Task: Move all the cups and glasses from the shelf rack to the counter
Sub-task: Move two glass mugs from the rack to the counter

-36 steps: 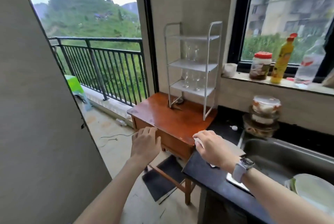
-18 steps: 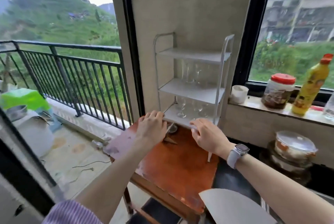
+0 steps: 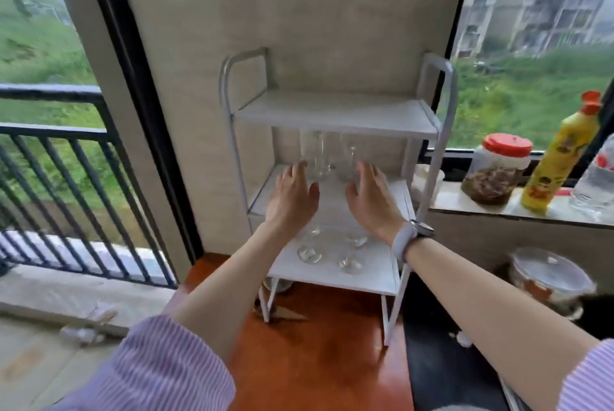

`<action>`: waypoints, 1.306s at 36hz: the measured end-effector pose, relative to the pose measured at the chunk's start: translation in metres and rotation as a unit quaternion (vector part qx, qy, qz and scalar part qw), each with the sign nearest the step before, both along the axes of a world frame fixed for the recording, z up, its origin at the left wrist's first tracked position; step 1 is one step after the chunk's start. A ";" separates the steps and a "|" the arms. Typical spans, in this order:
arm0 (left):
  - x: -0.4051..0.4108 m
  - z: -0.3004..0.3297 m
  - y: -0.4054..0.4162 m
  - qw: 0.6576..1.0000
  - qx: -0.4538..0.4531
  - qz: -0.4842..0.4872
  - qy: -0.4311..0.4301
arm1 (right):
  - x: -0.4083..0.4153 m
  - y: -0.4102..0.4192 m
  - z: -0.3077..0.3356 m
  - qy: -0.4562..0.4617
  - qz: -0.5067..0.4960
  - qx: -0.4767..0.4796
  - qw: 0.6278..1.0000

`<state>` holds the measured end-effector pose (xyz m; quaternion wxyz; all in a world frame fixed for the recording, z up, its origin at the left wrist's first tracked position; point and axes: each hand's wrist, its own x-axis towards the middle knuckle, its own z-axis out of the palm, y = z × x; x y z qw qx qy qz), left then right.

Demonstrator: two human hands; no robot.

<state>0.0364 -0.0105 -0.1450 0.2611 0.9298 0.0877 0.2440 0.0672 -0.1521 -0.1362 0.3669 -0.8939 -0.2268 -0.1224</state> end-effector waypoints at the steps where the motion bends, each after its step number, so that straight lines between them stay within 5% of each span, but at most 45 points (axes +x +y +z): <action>1: 0.009 -0.001 0.001 1.000 -0.019 -0.009 -0.011 | 0.005 0.005 -0.001 0.005 -0.007 0.014 1.000; 11: 0.045 -0.001 -0.004 0.961 -0.244 -0.100 -0.089 | 0.035 0.031 -0.007 0.052 -0.075 0.170 0.981; 23: 0.021 0.004 0.000 0.929 -0.309 -0.136 -0.152 | 0.011 0.023 -0.002 0.042 -0.041 0.236 0.970; 29: -0.016 0.009 -0.001 0.888 -0.389 -0.208 -0.129 | -0.015 0.007 0.002 0.204 0.008 0.351 0.914; 34: -0.034 0.014 -0.007 0.899 -0.392 -0.170 -0.099 | -0.031 -0.002 0.010 0.285 0.014 0.374 0.883; 47: -0.100 -0.006 -0.035 0.899 -0.394 -0.112 -0.154 | -0.118 -0.047 -0.022 0.146 -0.026 0.336 0.930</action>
